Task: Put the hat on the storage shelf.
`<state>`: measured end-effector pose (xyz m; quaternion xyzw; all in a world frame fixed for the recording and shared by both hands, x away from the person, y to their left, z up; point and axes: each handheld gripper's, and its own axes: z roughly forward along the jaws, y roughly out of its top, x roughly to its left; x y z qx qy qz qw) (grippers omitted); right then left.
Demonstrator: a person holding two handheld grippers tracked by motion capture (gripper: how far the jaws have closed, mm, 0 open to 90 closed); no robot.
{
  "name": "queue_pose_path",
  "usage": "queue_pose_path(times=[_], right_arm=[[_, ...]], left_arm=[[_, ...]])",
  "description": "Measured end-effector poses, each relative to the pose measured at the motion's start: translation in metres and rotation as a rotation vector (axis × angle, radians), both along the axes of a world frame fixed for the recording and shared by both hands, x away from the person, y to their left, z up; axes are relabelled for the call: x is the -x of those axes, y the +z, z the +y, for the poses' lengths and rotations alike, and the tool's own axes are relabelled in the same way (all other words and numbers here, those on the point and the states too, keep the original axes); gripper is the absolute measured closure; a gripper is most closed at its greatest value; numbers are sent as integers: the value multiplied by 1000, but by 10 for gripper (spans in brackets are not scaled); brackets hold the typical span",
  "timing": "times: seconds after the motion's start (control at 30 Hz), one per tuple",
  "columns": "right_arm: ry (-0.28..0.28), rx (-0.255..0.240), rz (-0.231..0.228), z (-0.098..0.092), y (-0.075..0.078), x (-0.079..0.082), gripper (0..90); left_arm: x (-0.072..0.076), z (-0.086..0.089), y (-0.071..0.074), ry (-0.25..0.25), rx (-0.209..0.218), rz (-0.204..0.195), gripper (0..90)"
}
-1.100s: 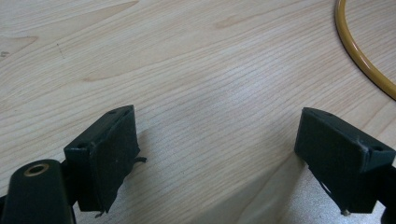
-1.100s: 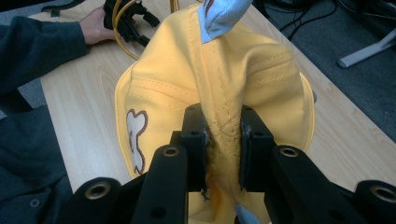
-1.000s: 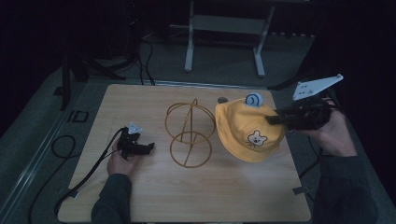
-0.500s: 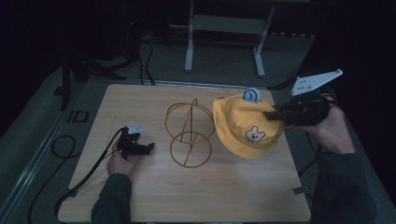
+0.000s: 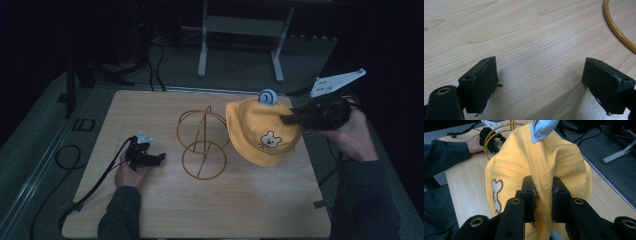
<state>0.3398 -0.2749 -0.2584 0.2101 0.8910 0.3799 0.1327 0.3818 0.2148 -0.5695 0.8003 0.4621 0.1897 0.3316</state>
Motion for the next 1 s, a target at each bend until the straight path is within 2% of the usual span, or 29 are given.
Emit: queue_pose_path(times=[0.67, 1.0], right_arm=[[7, 0, -9, 16, 8, -7, 760], [19, 6, -30, 26, 10, -10, 758]], left_arm=[[0, 0, 0, 0, 0, 0, 132], [0, 0, 0, 0, 0, 0, 132]])
